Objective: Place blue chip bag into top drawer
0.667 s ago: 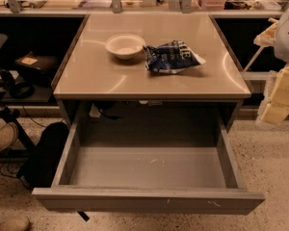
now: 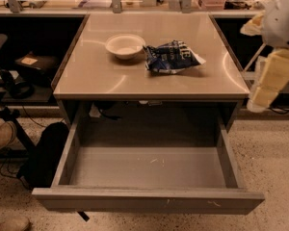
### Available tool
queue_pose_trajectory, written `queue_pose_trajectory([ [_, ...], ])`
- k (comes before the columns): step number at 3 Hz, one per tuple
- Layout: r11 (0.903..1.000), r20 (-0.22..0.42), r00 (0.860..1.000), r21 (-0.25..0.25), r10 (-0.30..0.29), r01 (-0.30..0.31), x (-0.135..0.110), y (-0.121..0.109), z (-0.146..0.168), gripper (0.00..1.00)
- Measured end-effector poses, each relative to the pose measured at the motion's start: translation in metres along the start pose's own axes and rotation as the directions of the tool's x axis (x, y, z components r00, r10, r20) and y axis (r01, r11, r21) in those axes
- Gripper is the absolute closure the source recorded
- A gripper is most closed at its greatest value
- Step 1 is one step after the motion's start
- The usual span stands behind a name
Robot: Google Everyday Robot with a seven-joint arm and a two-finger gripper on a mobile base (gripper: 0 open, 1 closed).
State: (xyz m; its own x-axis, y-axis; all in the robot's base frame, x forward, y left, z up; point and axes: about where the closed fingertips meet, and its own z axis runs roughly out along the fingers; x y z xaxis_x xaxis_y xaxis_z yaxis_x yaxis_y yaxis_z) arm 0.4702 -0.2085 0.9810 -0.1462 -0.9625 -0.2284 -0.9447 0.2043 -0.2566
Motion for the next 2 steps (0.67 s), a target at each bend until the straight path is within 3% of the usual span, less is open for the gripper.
queue_pose_trajectory([
  [1, 0.9878, 0.065, 0.991, -0.100, -0.113, 0.120, -0.030, -0.050, 0.042, 0.00],
  [2, 0.9644, 0.103, 0.979, -0.184, -0.174, 0.190, -0.068, -0.102, 0.100, 0.00],
])
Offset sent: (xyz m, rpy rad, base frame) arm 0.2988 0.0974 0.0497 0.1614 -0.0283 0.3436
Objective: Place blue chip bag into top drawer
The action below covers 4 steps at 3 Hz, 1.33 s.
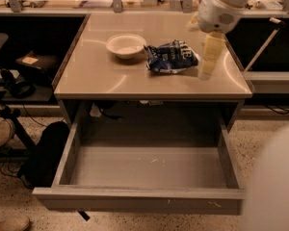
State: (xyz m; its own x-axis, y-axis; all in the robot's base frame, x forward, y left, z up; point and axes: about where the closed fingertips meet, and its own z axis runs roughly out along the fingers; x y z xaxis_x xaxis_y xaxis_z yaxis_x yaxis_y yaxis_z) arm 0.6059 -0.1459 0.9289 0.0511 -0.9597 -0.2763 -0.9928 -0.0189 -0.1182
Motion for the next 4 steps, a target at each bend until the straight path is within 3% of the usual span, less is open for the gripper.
queue_pose_trajectory([
  [1, 0.9992, 0.010, 0.999, -0.026, 0.032, -0.032, -0.012, -0.058, 0.042, 0.00],
  [2, 0.9978, 0.015, 0.999, 0.040, 0.052, -0.053, -0.005, -0.096, 0.063, 0.00],
  [3, 0.9942, 0.034, 0.995, 0.057, 0.090, -0.092, 0.009, -0.126, 0.089, 0.00],
  [4, 0.9941, 0.034, 0.995, 0.058, 0.090, -0.092, 0.009, -0.126, 0.089, 0.00],
])
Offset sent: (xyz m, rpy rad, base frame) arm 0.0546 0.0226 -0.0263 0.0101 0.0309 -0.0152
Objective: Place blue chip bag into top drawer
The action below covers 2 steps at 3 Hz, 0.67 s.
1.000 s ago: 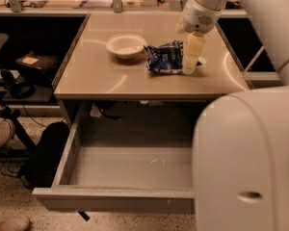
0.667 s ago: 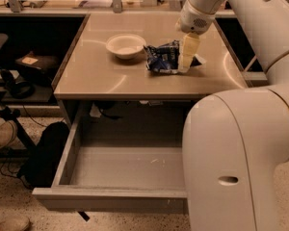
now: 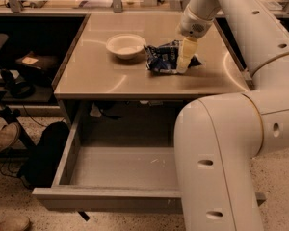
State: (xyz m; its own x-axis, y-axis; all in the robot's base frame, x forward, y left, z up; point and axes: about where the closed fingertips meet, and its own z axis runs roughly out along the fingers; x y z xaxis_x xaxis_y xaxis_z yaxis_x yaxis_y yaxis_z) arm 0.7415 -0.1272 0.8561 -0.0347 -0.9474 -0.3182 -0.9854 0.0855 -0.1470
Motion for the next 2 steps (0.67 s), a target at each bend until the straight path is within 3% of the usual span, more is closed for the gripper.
queue_pose_trajectory([
  [2, 1.0000, 0.000, 1.000, 0.000, 0.000, 0.000, 0.0000, 0.0000, 0.0000, 0.42],
])
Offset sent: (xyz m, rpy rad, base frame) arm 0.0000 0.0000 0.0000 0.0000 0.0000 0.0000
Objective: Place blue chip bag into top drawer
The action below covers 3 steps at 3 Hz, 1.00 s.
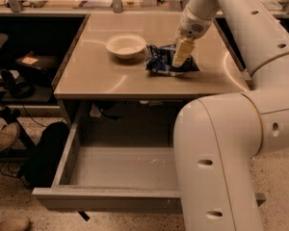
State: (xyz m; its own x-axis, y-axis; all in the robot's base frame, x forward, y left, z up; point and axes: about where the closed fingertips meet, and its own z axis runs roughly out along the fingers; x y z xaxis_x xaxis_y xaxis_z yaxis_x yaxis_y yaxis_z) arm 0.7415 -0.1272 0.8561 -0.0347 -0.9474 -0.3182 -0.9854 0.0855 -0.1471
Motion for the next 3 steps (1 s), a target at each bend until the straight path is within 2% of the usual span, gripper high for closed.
queue_pose_trajectory([
  [2, 1.0000, 0.000, 1.000, 0.000, 0.000, 0.000, 0.0000, 0.0000, 0.0000, 0.88],
  [3, 0.9999, 0.033, 0.999, 0.006, -0.013, 0.013, -0.0011, 0.0049, -0.0032, 1.00],
])
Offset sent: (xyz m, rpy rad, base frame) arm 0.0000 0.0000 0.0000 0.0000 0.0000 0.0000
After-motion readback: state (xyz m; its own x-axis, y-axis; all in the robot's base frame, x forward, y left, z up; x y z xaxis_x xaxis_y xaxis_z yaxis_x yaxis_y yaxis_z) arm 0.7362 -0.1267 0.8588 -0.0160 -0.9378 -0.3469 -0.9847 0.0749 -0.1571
